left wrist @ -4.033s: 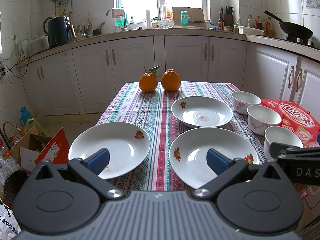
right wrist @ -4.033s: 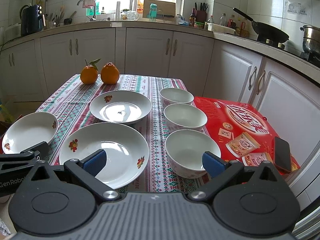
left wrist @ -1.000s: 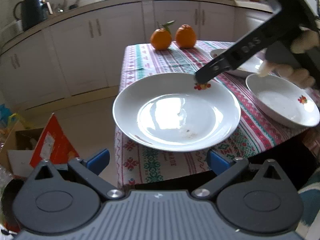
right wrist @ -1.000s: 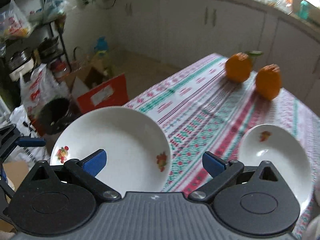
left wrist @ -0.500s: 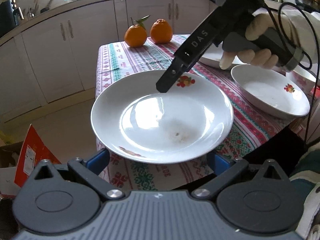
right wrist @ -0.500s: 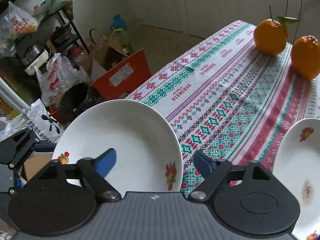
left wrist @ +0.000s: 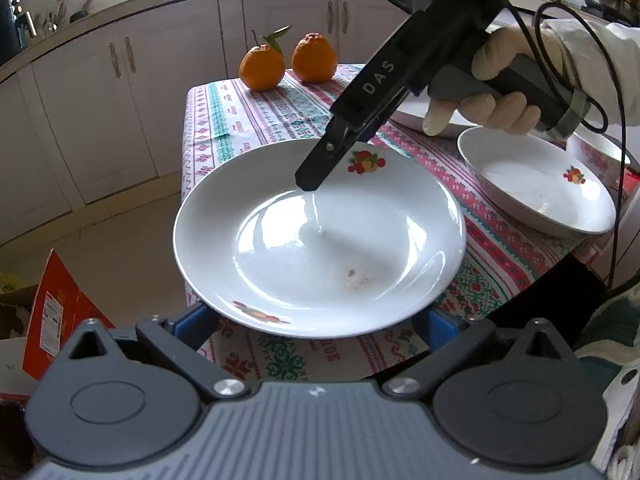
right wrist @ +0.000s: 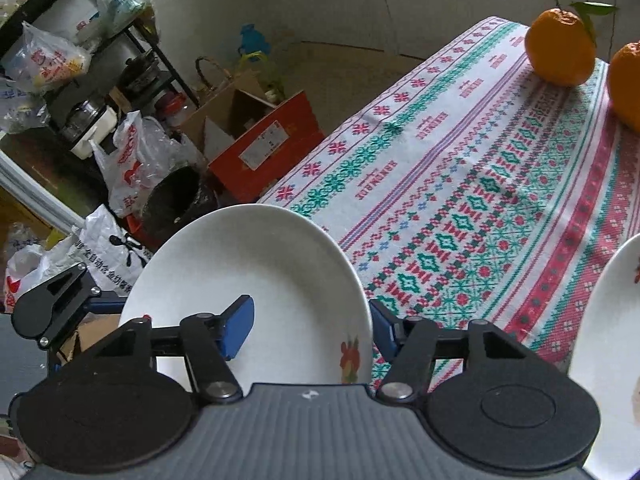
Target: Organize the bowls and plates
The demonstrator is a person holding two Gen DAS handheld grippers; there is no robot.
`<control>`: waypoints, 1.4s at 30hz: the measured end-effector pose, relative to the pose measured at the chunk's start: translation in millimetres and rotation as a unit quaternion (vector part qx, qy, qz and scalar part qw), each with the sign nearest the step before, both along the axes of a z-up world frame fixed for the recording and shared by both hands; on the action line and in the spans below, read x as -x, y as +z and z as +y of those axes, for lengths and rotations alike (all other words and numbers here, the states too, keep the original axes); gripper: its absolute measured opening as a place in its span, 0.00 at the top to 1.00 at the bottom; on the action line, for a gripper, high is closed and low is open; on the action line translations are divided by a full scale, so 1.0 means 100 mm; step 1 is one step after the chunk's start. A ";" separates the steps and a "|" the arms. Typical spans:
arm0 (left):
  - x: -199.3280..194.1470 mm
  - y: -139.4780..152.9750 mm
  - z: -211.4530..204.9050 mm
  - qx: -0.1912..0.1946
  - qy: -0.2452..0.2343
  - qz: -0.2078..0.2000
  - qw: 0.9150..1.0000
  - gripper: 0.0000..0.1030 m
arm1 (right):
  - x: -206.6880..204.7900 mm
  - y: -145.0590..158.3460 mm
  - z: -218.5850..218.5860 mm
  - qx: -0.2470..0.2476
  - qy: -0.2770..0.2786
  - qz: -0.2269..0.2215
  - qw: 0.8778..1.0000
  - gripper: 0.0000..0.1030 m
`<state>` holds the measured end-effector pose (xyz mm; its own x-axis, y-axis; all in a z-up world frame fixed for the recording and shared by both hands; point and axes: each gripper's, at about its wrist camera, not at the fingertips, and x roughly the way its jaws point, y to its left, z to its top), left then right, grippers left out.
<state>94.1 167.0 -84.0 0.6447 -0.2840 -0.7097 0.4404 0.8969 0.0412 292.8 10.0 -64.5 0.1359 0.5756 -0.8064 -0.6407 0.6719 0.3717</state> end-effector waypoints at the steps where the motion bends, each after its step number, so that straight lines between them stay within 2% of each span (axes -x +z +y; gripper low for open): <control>1: 0.00 0.00 0.00 0.000 0.000 0.001 1.000 0.02 | 0.00 0.00 0.00 -0.002 0.000 0.002 1.000 0.34; 17: -0.13 0.02 -0.03 -0.018 -0.014 0.005 1.000 0.02 | -0.07 0.03 -0.09 -0.015 -0.008 0.007 1.000 0.34; 33: -0.67 -0.03 -0.07 -0.013 -0.056 0.001 0.998 0.02 | -0.45 0.02 -0.28 -0.010 -0.061 -0.006 0.998 0.34; 42: -0.81 -0.06 -0.10 -0.010 -0.067 -0.002 0.998 0.02 | -0.62 -0.01 -0.34 -0.005 -0.088 -0.012 0.996 0.34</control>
